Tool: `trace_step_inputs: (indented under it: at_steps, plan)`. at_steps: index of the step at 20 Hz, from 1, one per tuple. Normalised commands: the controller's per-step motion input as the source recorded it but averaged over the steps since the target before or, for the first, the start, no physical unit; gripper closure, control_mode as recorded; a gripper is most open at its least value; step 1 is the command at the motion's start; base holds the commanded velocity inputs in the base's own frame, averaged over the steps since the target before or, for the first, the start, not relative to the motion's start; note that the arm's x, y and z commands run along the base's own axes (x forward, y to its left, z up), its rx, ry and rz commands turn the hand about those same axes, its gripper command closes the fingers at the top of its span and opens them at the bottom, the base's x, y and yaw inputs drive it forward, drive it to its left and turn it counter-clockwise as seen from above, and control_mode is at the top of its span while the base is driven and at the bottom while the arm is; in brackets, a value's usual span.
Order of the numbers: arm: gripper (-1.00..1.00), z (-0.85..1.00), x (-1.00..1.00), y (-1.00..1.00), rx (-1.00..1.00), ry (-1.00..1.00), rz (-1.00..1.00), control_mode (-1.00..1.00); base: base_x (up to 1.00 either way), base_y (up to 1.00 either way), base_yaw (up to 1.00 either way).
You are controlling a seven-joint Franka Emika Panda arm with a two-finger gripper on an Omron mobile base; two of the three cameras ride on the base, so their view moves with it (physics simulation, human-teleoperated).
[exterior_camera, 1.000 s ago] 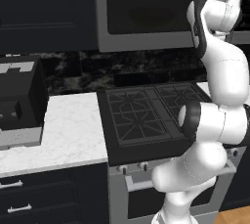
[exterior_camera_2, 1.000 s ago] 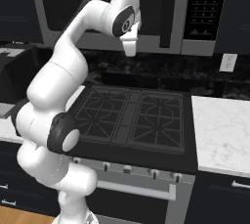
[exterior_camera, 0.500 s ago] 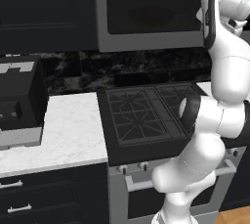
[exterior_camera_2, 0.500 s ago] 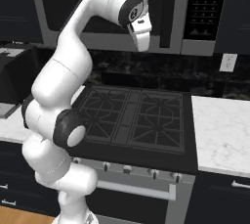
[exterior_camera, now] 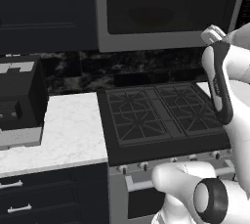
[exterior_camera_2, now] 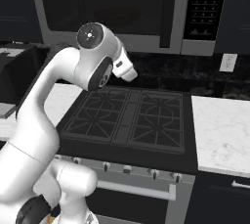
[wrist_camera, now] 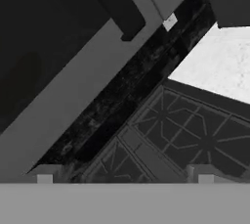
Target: Open the microwave, place the bowl with waffle inside the microwave, then close the microwave door and turn it on.
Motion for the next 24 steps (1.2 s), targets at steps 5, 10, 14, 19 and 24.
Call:
trace_step_inputs:
  at_steps: [5,10,14,19,24]
  plan:
    - [-1.0,0.02,-0.86,-0.59,0.08,-0.41,0.03,-1.0,0.0,0.0,0.0]
    - [-1.0,0.32,-0.59,-1.0,0.2,-0.25,0.1,-1.0,0.0,0.0,0.0]
    - [-1.0,0.49,-0.58,-1.0,0.17,-0.1,0.11,-1.0,0.0,0.0,0.0]
    - [-1.0,0.59,-0.49,-0.92,0.1,0.02,0.09,-1.0,0.0,0.0,0.0]
    - [-1.0,0.63,0.02,-0.43,0.0,0.07,0.1,-1.0,0.0,0.0,0.0]
